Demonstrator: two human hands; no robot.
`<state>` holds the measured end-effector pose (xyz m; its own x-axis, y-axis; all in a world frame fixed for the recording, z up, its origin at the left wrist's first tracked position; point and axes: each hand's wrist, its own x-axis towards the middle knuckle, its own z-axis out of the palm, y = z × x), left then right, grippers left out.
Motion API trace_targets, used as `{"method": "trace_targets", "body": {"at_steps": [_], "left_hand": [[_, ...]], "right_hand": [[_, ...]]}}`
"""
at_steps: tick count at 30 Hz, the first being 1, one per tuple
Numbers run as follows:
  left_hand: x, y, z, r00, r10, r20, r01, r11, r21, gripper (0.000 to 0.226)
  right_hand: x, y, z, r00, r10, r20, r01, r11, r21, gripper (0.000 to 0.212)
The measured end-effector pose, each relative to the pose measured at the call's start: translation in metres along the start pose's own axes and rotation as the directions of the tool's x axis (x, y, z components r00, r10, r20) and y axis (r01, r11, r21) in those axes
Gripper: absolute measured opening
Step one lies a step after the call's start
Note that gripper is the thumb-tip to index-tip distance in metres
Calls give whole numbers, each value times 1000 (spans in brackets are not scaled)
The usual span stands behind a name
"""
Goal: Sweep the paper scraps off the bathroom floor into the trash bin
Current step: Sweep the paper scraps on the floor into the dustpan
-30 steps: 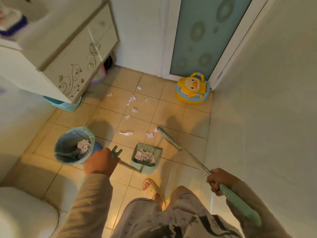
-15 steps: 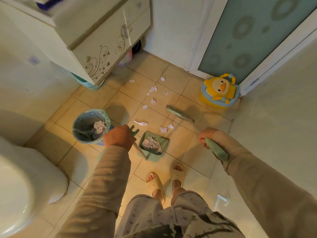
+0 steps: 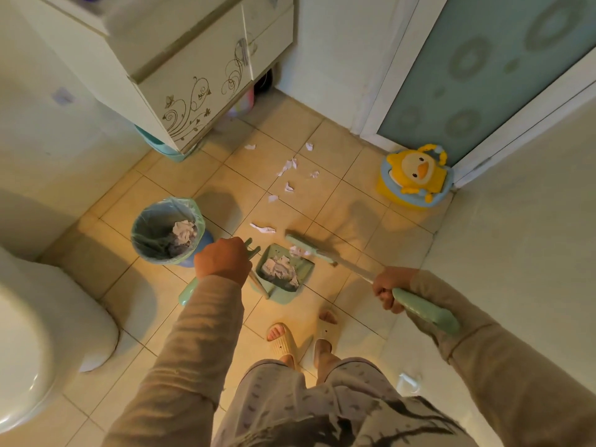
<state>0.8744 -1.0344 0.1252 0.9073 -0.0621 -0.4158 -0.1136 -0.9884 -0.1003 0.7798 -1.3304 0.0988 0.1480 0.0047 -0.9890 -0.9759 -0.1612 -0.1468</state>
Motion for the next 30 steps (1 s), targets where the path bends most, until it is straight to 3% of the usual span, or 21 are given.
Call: {"method": "trace_targets", "body": {"at_steps": [6,13,17,24,30], "left_hand": [[5,-7,-3,1000,-31,0,31,1000,2,25],[-2,-27,-2,999,-8,-38,6,999,-51,32],[-7,-42,0,997,-64,-31,61,995,-75,37],[-11,-47,-1,972,-231,36,234,960,-151,37],[-14,-32,-4,905,-419,74,425,887,-178,35]], "right_hand": [[-15,20,-23,992,53,113,-55,998,16,30],[-34,22,-5,999,-46,2,46,999,-21,24],[-32,-1,-8,995,-101,-25,99,992,-72,21],[-18,-76,-25,985,-162,-56,139,947,-291,35],[4,-156,-35,976,-216,-41,159,823,-546,28]]}}
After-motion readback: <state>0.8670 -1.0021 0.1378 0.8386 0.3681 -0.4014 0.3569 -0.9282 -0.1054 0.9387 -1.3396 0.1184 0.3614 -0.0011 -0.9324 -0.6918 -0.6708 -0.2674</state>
